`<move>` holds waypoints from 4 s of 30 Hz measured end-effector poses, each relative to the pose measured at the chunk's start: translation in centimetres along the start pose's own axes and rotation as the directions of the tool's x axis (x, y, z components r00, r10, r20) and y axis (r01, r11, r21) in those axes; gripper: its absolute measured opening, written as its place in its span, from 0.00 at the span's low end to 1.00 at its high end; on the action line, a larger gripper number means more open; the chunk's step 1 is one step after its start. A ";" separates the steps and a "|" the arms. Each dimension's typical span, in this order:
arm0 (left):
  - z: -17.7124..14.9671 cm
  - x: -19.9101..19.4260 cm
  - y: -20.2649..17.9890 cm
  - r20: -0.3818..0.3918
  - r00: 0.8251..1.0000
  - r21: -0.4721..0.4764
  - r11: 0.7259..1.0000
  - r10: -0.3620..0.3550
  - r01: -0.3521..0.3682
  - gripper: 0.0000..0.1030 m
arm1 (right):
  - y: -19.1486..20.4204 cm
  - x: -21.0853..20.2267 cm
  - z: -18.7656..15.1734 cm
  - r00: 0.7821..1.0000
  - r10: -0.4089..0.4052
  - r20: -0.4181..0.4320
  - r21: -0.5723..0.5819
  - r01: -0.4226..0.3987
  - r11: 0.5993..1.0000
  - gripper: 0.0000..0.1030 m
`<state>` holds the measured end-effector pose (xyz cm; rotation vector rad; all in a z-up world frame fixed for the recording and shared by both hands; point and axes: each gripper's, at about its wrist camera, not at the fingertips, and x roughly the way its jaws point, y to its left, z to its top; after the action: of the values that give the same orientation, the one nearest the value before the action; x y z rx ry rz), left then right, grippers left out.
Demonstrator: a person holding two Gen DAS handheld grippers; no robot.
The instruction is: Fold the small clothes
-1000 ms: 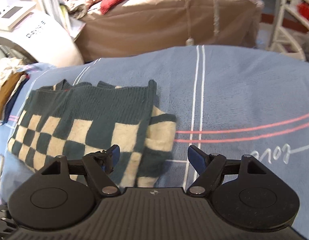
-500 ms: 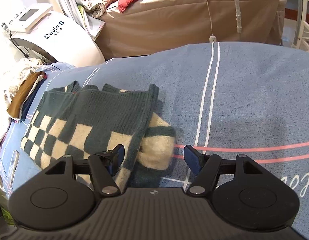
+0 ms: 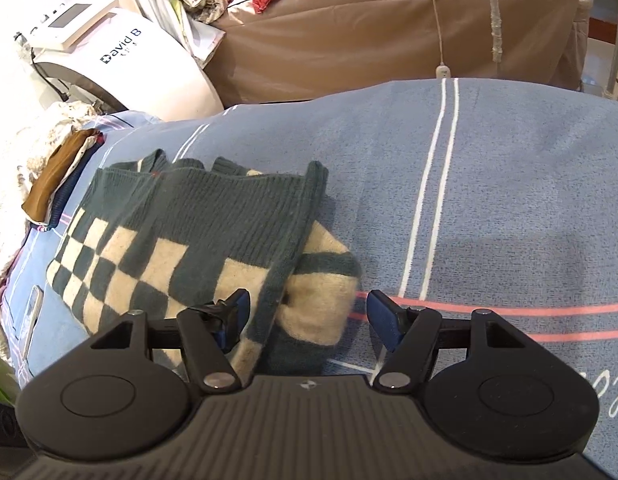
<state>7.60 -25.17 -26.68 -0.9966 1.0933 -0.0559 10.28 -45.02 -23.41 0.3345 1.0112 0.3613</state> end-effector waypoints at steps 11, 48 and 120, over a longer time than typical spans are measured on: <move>-2.4 -0.4 2.4 0.096 0.994 -0.211 0.975 -0.052 0.071 0.55 | -0.2 0.0 -0.2 1.000 0.008 -0.001 0.001 -0.008 1.000 1.00; 0.9 3.1 2.1 0.048 0.989 -0.237 0.960 -0.143 0.150 0.18 | -2.6 2.3 0.9 0.994 0.106 -0.041 0.116 -0.100 0.988 0.96; 23.6 -21.7 18.6 0.239 0.970 -0.427 0.902 0.038 0.070 0.16 | 29.5 16.3 11.9 0.966 0.167 -0.197 0.063 -0.157 0.986 0.25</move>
<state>6.88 11.61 -21.96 -1.3730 0.8867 0.3037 24.33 -12.80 -17.14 0.4314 1.1959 0.5280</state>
